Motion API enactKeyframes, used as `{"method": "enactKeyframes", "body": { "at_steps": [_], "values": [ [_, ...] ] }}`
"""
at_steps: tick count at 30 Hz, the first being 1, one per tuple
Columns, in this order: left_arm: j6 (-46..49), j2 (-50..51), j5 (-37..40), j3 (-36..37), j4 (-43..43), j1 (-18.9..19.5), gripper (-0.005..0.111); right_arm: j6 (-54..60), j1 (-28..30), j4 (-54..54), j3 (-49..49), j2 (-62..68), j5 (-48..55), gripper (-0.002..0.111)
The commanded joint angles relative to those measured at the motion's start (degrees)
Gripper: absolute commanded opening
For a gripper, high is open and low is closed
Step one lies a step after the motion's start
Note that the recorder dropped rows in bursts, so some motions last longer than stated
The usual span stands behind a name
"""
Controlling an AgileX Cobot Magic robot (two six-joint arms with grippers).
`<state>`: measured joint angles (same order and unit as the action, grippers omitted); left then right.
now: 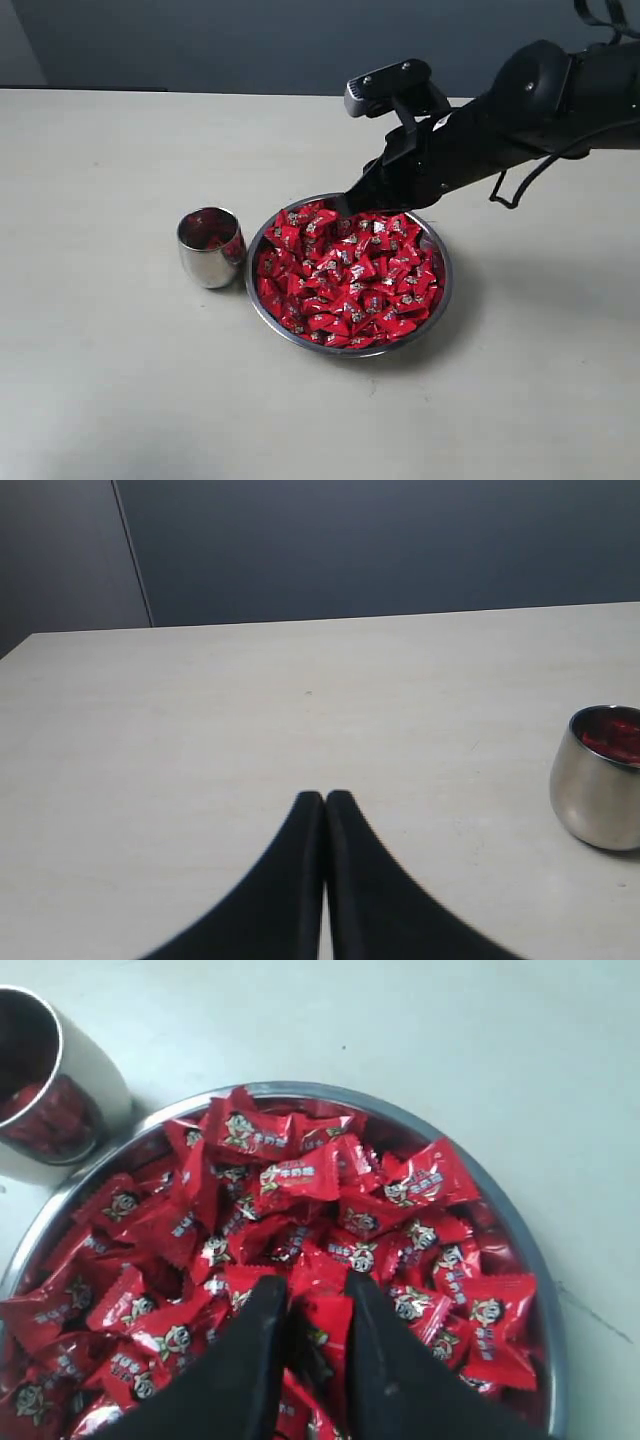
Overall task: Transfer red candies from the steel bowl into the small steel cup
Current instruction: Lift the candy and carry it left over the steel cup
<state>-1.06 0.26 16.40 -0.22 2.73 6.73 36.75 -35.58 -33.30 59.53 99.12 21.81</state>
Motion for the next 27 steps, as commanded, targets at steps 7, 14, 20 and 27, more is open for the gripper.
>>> {"method": "enactKeyframes", "body": {
  "at_steps": [7, 14, 20, 27],
  "values": [
    [-0.1, -0.3, -0.1, 0.2, -0.1, 0.0, 0.0, -2.7, 6.3, 0.6, 0.1, -2.7, 1.7, -0.001],
    [-0.1, -0.3, -0.1, 0.2, -0.1, 0.0, 0.0, 6.9, 6.3, -9.2, 0.1, -2.5, -1.6, -0.001],
    [-0.1, -0.3, -0.1, 0.2, -0.1, 0.0, 0.0, 29.3, 6.3, -32.3, 0.5, 0.7, 0.1, -0.001],
    [-0.1, -0.3, -0.1, 0.2, -0.1, 0.0, 0.0, 32.2, 5.7, -38.1, 8.0, 8.1, 9.5, -0.001]
  ]
}}
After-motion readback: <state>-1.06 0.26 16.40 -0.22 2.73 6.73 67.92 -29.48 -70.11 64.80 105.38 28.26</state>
